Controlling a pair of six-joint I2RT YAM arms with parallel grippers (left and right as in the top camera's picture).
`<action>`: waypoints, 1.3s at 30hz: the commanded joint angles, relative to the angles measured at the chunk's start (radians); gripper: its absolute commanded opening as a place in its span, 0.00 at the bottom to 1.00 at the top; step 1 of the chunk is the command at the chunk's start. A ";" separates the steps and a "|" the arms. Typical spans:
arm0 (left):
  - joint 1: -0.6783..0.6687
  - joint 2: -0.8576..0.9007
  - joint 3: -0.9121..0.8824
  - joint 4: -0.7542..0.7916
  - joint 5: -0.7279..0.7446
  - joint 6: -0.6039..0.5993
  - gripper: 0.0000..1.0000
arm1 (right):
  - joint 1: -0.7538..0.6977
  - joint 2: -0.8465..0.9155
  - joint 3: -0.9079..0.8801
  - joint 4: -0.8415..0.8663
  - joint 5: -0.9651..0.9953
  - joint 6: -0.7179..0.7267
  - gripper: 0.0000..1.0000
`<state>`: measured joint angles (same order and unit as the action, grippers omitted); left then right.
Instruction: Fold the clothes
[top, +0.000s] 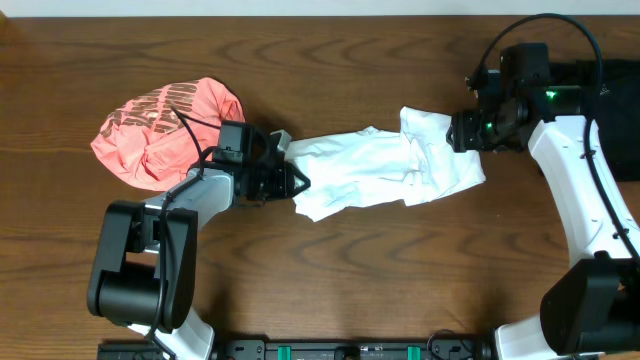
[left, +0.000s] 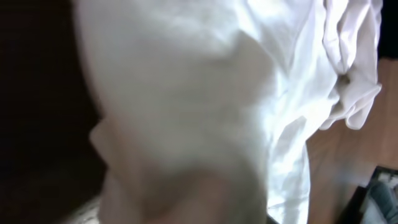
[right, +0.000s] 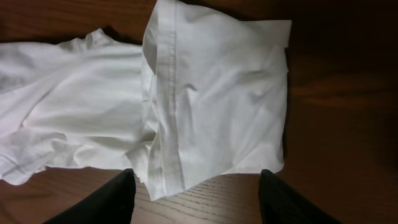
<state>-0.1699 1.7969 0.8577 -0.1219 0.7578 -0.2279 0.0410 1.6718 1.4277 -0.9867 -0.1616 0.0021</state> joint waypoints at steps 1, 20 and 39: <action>0.039 -0.003 0.002 0.003 0.003 -0.037 0.08 | 0.005 0.002 0.003 -0.003 -0.007 -0.007 0.61; 0.198 -0.240 0.018 -0.115 0.043 -0.105 0.06 | 0.003 0.002 0.003 0.000 -0.008 -0.007 0.62; -0.076 -0.247 0.063 0.140 -0.177 -0.354 0.06 | 0.005 0.002 -0.004 -0.029 -0.008 -0.007 0.62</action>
<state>-0.1993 1.5684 0.8749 0.0021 0.6640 -0.5510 0.0410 1.6718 1.4269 -1.0130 -0.1616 0.0021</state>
